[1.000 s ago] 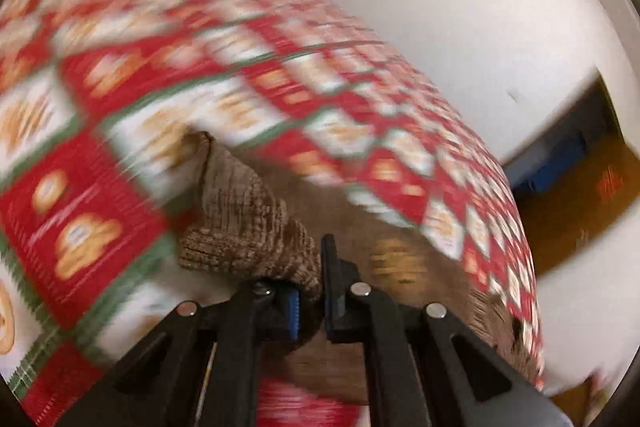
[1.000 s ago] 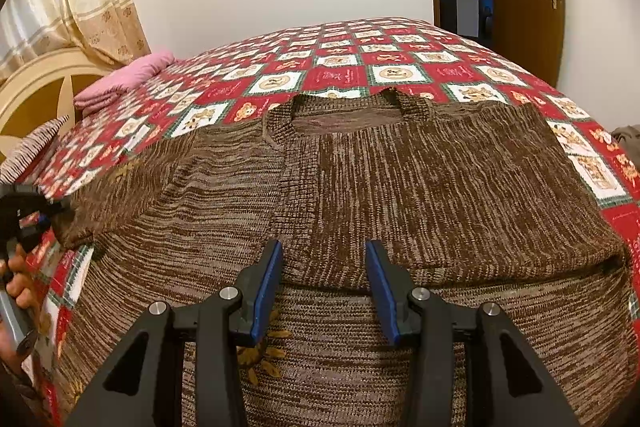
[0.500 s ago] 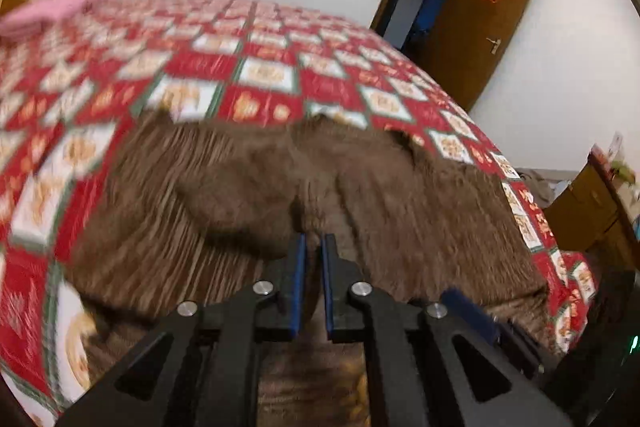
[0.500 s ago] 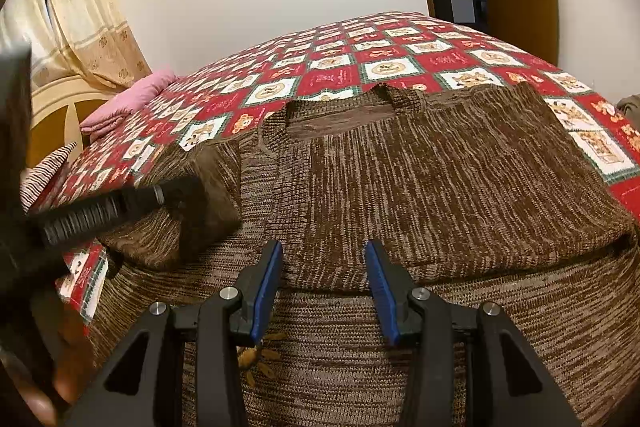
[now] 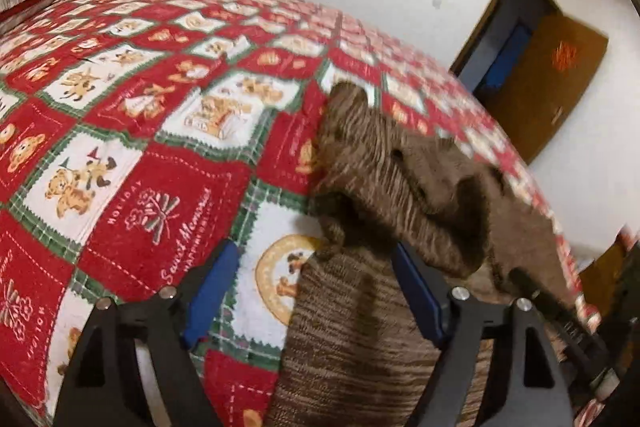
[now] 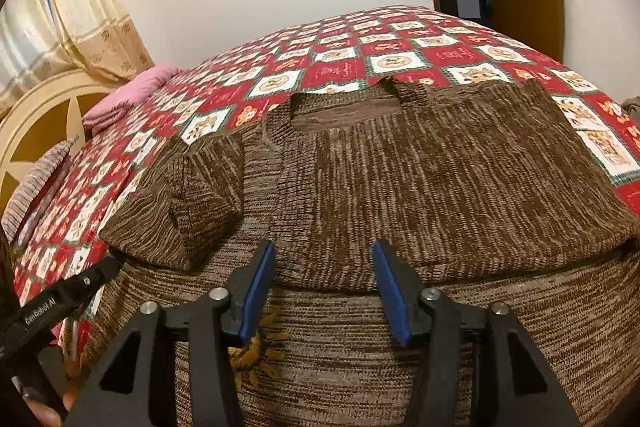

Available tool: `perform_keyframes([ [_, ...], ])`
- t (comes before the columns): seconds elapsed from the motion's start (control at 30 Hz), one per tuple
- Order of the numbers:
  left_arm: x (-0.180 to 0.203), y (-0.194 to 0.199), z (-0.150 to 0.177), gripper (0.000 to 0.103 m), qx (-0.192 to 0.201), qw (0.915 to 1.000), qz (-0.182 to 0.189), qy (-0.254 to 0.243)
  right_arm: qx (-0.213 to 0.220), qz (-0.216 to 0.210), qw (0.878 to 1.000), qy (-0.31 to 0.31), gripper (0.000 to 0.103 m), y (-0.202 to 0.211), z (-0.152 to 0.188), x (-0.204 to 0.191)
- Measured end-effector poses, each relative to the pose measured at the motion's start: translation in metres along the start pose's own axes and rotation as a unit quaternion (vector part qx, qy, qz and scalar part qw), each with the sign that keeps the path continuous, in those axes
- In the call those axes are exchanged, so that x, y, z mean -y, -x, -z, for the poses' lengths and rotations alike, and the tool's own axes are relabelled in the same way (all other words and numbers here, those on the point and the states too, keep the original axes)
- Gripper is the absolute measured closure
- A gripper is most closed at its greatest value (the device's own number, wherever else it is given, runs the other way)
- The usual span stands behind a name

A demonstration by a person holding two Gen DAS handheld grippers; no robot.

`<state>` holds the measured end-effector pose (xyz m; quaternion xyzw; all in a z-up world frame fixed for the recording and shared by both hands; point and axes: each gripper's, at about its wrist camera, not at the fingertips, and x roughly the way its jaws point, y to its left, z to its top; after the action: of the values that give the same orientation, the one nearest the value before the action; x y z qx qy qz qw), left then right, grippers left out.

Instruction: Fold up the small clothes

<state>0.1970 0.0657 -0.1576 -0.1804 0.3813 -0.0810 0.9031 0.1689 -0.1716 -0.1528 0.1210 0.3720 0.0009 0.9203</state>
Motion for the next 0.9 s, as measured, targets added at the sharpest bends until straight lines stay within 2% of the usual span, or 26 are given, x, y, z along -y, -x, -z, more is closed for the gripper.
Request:
perform_keyframes([
  [0.13,0.008,-0.001,0.004,0.017,0.000,0.9999,-0.008,-0.010,-0.016,0.012,1.000,0.024,0.043,0.001,-0.009,-0.011],
  [0.23,0.006,-0.002,0.002,0.014,0.002,0.9999,-0.004,-0.012,0.007,-0.018,0.999,0.043,0.043,0.014,-0.024,-0.026],
  [0.37,-0.001,-0.002,0.001,0.013,0.010,0.9998,0.015,0.001,0.013,-0.034,0.992,0.120,0.043,0.012,-0.044,-0.065],
  [0.5,-0.005,0.000,0.002,0.013,0.016,0.9994,0.030,0.010,-0.021,-0.027,0.978,0.204,0.043,-0.022,-0.044,-0.098],
  [0.57,-0.003,0.000,0.002,0.012,0.016,0.9995,0.027,0.006,-0.052,-0.001,0.971,0.232,0.043,-0.045,-0.039,-0.105],
  [0.6,-0.001,0.000,0.003,0.011,0.017,0.9995,0.026,0.002,-0.065,0.012,0.971,0.230,0.044,-0.054,-0.038,-0.104],
  [0.63,-0.001,0.000,0.002,0.010,0.017,0.9995,0.026,0.001,-0.070,0.007,0.973,0.219,0.068,-0.056,-0.040,-0.100],
  [0.67,-0.001,0.000,0.002,0.010,0.017,0.9995,0.026,0.000,-0.073,-0.008,0.979,0.192,0.096,-0.054,-0.043,-0.094],
  [0.7,-0.001,0.000,0.002,0.010,0.017,0.9995,0.028,0.001,-0.060,-0.022,0.987,0.151,0.096,-0.046,-0.050,-0.083],
  [0.77,-0.001,0.000,0.003,0.010,0.018,0.9994,0.030,0.002,-0.037,-0.048,0.995,0.085,0.096,-0.030,-0.058,-0.061],
  [0.9,-0.001,0.000,0.002,0.010,0.018,0.9994,0.028,0.001,-0.014,-0.074,0.997,-0.023,0.096,-0.007,-0.058,-0.012],
])
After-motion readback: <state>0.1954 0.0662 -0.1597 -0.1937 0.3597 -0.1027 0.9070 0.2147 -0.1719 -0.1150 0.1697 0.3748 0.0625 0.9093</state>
